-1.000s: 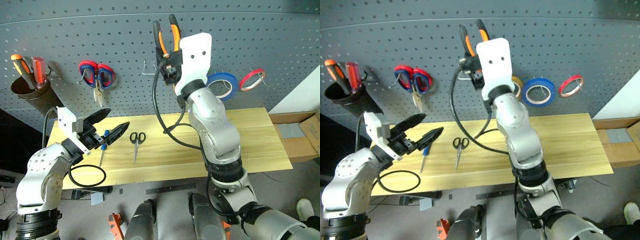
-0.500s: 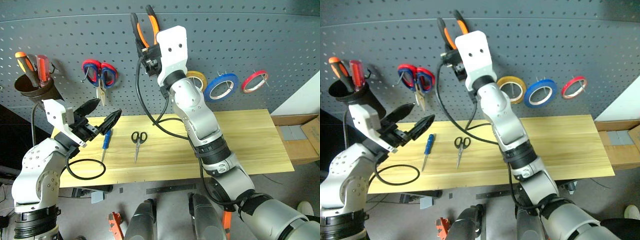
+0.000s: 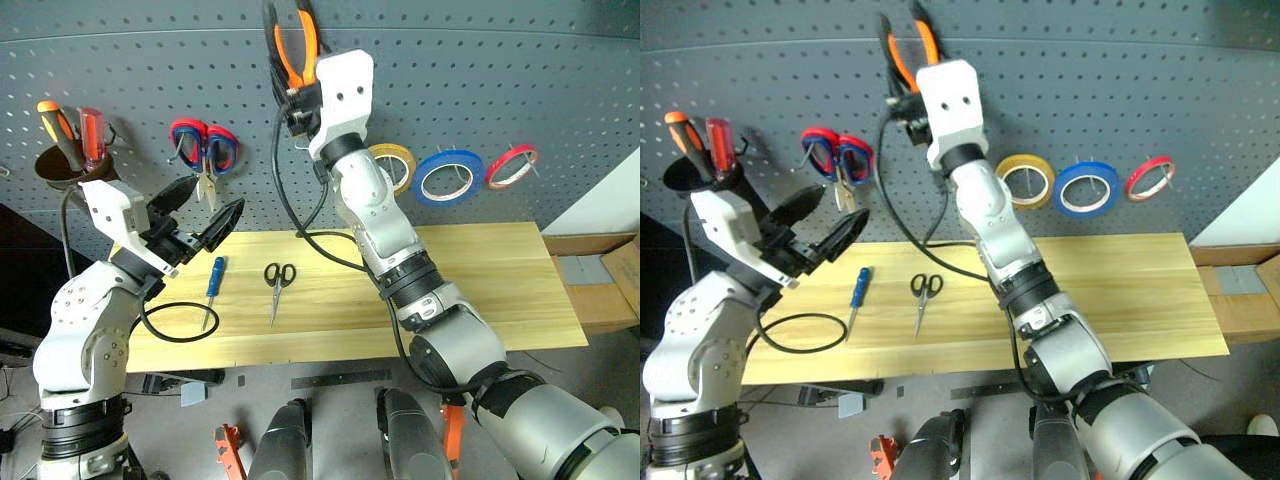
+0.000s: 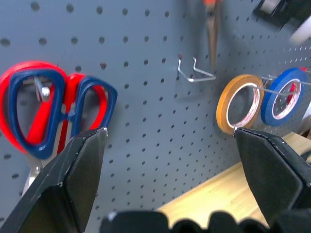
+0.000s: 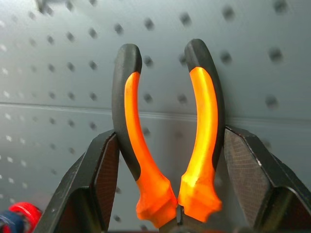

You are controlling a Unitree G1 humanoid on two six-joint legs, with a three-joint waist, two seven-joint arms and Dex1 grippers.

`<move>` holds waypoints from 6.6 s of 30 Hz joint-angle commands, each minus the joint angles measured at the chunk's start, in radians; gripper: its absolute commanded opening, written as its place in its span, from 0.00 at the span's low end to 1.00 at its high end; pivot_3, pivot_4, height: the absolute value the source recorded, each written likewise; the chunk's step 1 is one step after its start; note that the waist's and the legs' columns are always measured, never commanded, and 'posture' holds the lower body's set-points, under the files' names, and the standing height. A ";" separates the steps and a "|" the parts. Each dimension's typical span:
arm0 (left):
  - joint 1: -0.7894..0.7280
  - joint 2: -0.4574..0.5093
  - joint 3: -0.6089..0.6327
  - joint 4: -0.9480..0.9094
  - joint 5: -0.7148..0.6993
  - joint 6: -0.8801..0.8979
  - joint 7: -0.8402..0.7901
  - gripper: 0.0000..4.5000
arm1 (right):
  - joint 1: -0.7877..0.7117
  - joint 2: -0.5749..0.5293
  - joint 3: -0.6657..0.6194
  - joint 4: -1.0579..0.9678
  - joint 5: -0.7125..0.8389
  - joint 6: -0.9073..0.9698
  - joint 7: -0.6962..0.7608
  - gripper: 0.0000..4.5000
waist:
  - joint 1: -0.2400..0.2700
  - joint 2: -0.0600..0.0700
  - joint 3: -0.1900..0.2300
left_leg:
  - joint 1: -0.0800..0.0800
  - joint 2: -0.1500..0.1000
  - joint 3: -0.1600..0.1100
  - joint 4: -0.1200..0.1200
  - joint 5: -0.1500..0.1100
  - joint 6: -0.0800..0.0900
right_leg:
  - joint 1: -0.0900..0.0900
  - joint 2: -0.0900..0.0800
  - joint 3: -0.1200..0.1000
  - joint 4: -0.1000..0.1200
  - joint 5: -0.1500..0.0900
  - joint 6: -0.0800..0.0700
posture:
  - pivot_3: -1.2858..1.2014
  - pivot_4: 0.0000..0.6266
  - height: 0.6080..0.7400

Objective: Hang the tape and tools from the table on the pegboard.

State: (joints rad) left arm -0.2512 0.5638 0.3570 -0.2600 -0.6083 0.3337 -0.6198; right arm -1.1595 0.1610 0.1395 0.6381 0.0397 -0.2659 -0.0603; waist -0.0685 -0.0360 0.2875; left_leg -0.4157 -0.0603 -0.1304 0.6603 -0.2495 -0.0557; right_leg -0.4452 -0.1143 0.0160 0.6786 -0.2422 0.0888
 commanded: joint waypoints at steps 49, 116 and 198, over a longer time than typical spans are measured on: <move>-0.078 -0.033 -0.038 0.082 0.101 -0.112 0.048 1.00 | -0.037 0.148 0.024 0.279 -0.119 -0.174 -0.275 0.99 | 0.039 -0.004 -0.007 | 0.001 0.007 -0.003 0.000 0.007 -0.010 | -0.001 0.010 -0.001 0.002 0.006 -0.010 | 0.56 0.32 1.00; -0.165 -0.316 -0.353 0.550 0.479 0.351 0.407 0.03 | 0.658 -0.528 0.168 -1.213 0.441 1.357 0.444 1.00 | 0.034 -0.001 -0.017 | 0.017 0.022 -0.002 -0.015 0.005 -0.006 | 0.022 0.024 -0.007 -0.020 0.009 -0.015 | 0.49 0.41 1.00; 0.058 -0.200 -0.095 -0.003 0.392 0.029 0.386 0.91 | 0.550 -0.560 0.032 -1.148 0.349 0.905 0.679 1.00 | 0.034 -0.001 -0.017 | 0.015 0.023 -0.001 -0.017 0.003 -0.008 | 0.023 0.024 -0.008 -0.031 0.010 -0.014 | 0.49 0.37 1.00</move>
State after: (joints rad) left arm -0.2089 0.3507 0.2686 -0.2631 -0.2237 0.3633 -0.2234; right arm -0.6078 -0.4046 0.1966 -0.4661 0.3766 0.6582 0.6272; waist -0.0343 -0.0373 0.2701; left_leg -0.4005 -0.0374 -0.1318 0.6436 -0.2467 -0.0636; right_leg -0.4217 -0.0905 0.0083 0.6479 -0.2320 0.0747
